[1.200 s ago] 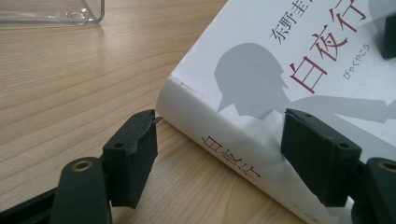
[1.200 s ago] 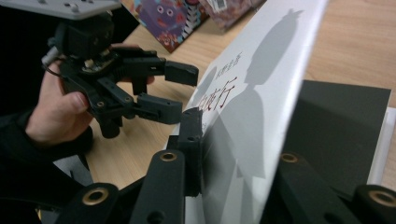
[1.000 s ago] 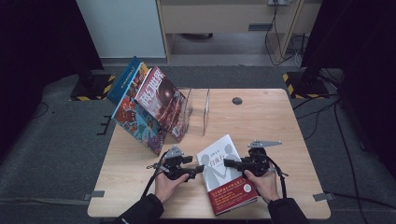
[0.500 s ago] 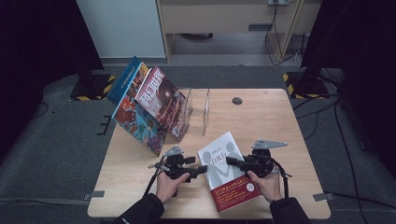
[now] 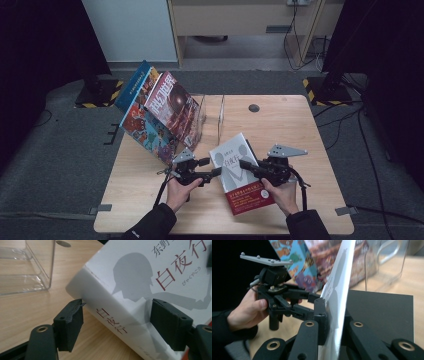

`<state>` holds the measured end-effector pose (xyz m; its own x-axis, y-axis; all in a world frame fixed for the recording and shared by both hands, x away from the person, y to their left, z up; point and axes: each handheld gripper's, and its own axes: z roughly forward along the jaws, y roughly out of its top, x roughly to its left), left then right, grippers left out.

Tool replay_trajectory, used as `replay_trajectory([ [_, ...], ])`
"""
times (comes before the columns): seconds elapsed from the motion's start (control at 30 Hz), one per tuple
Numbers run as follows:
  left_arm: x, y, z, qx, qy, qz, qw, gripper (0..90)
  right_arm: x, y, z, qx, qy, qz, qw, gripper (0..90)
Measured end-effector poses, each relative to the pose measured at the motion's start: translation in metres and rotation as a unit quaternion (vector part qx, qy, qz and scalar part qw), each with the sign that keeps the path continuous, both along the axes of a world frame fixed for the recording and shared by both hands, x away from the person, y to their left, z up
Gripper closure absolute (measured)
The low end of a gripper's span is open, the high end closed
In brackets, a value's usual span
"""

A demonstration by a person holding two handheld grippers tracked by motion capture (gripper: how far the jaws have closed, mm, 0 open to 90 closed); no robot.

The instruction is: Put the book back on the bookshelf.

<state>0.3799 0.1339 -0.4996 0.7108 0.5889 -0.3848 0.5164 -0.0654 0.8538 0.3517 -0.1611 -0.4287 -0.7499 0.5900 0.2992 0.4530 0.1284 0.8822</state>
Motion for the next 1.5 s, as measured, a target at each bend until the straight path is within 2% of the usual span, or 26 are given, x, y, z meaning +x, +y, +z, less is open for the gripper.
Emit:
replay_trajectory([
  [0.07, 0.001, 0.001, 0.000, -0.003, 0.001, -0.002, 1.0000, 26.5, 0.000, 0.006, 0.003, 0.001, -0.020, -0.010, 0.9997, 83.3],
  [0.13, 0.000, 0.000, -0.001, -0.008, 0.005, -0.004, 1.0000, 24.5, -0.002, 0.005, 0.002, 0.003, -0.027, -0.009, 0.9996, 83.2],
  [0.23, -0.001, -0.002, 0.001, -0.015, 0.001, -0.013, 0.9998, 24.0, -0.005, -0.007, -0.003, 0.024, -0.023, -0.005, 0.9994, 83.5],
  [0.53, 0.002, -0.010, 0.000, -0.019, 0.002, -0.025, 0.9995, 23.2, -0.018, -0.024, -0.002, 0.006, -0.027, 0.006, 0.9996, 82.9],
  [0.8, 0.002, -0.011, 0.000, -0.005, 0.003, -0.022, 0.9997, 21.8, -0.014, -0.024, -0.001, 0.000, -0.020, 0.007, 0.9998, 82.7],
  [1.0, 0.004, -0.009, -0.004, 0.021, 0.005, -0.017, 0.9996, 26.2, 0.005, -0.021, -0.006, 0.005, 0.029, 0.005, 0.9996, 82.7],
  [1.2, 0.005, -0.011, -0.011, 0.039, 0.010, -0.021, 0.9989, 26.5, 0.015, -0.023, -0.013, 0.009, 0.070, -0.023, 0.9973, 82.5],
  [1.3, 0.005, -0.009, -0.012, 0.043, 0.011, -0.019, 0.9988, 26.5, 0.016, -0.026, -0.017, 0.016, 0.096, -0.053, 0.9938, 82.5],
  [1.4, 0.005, -0.009, -0.013, 0.044, 0.012, -0.018, 0.9988, 26.5, 0.019, -0.031, -0.025, 0.021, 0.128, -0.085, 0.9879, 82.0],
  [1.5, 0.005, -0.010, -0.014, 0.047, 0.014, -0.021, 0.9986, 26.5, 0.023, -0.036, -0.032, 0.024, 0.152, -0.102, 0.9828, 80.9],
])
